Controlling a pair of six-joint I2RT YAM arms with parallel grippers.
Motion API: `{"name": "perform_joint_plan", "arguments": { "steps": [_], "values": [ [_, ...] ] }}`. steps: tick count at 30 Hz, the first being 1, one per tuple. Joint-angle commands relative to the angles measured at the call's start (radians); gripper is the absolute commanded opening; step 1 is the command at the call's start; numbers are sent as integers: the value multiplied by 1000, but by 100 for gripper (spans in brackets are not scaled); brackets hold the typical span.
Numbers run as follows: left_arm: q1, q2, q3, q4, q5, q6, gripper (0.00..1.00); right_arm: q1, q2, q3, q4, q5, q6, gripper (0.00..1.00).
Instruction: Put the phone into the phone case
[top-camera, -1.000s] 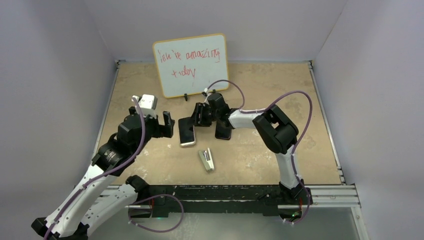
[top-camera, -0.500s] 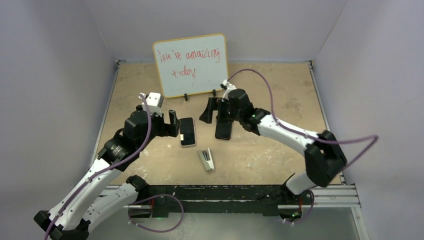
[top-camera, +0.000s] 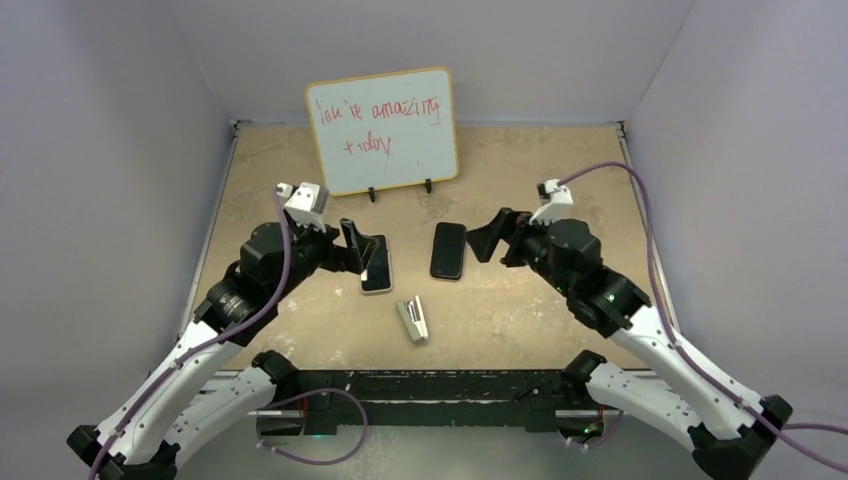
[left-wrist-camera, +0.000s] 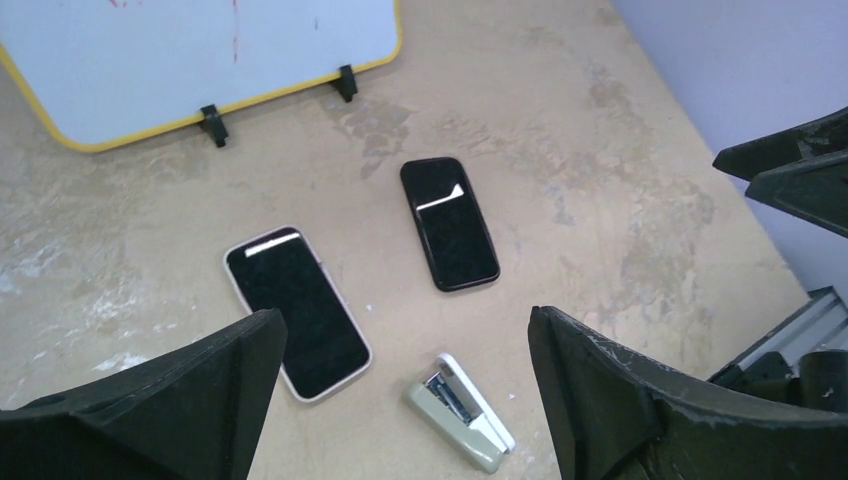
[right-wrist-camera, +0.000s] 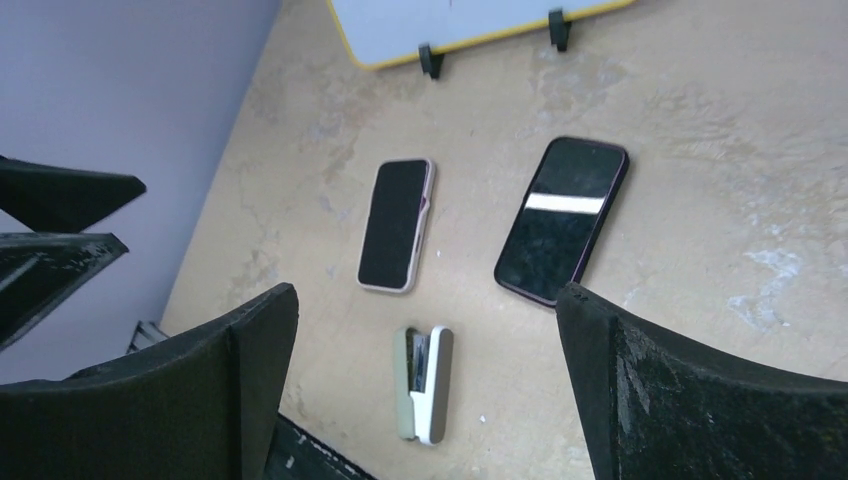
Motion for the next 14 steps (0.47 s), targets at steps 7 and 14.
{"name": "perform_joint_plan", "arguments": {
  "steps": [7, 14],
  "values": [
    [4, -27, -20, 106, 38, -19, 96, -2, -118, -7, -89, 98, 31, 99],
    [3, -60, -56, 135, 27, -19, 97, -2, -115, -14, -87, 94, 41, 99]
  ]
}}
